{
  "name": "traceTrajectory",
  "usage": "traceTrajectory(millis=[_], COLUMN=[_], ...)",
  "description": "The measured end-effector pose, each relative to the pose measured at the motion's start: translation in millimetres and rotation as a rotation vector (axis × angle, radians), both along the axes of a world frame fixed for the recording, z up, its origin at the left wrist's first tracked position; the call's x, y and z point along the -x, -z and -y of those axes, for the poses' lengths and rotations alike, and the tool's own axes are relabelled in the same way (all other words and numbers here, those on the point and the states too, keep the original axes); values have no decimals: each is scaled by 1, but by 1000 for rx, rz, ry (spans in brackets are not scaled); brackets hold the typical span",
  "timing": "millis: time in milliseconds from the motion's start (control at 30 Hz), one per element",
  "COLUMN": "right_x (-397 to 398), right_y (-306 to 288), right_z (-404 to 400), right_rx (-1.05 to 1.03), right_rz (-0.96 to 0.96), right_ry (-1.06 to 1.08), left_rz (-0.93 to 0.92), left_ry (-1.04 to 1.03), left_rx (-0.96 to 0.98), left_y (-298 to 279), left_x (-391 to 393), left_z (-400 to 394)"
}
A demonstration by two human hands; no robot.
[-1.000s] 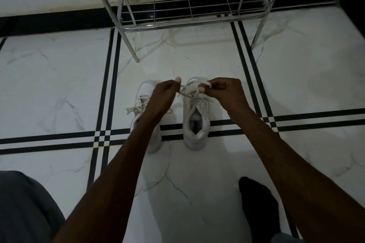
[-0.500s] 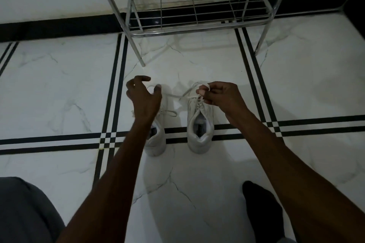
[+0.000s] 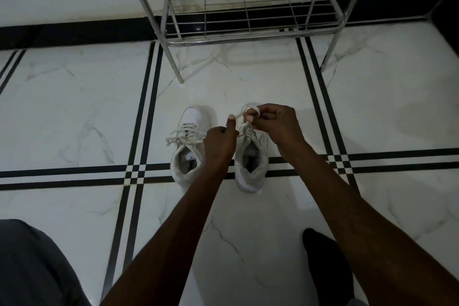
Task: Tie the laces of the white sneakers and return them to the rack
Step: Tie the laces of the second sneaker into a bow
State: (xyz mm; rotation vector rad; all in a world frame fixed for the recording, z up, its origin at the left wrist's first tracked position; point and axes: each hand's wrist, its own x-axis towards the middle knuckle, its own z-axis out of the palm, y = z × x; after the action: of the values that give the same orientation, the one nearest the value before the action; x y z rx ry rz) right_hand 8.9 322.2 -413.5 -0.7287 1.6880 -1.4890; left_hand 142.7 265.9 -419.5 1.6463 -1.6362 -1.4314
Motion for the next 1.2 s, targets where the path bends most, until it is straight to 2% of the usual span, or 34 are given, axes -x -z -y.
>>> traceTrajectory(millis=[100, 200, 333, 467, 567, 667, 733, 833, 900, 1033, 1100, 1133, 1200], right_x=[-3, -8, -11, -10, -6, 5, 14, 22, 24, 30, 35, 37, 38], right_y=[2, 3, 2, 2, 0, 7, 20, 39, 47, 45, 44, 44, 50], right_z=[-1, -1, -2, -5, -9, -17, -26, -43, -46, -41, -41, -42, -43], right_rx=[1, -7, -24, -47, -64, -181, -324, -474, -428, -269, -277, -346, -553], right_rz=[44, 101, 97, 123, 204, 297, 403, 599, 718, 814, 798, 724, 371], right_ry=[46, 66, 68, 63, 72, 137, 291, 469, 520, 577, 559, 542, 459], left_rz=[-16, -66, -209, -422, -537, -678, -606, -444, -430, -365, -298, -182, 151], left_ry=[-58, -31, -98, -152, -256, -411, -453, -407, -391, -372, -313, -251, -91], left_rx=[-91, -236, -316, -592, -576, -537, -425, -244, -176, -134, -149, -99, 110], left_y=[3, 1, 5, 6, 7, 7, 11, 27, 32, 34, 34, 34, 32], left_x=[0, 4, 11, 11, 14, 11, 3, -11, -12, -7, -8, -9, -11], left_z=[0, -5, -1, 6, 12, 21, 25, 23, 20, 19, 19, 18, 12])
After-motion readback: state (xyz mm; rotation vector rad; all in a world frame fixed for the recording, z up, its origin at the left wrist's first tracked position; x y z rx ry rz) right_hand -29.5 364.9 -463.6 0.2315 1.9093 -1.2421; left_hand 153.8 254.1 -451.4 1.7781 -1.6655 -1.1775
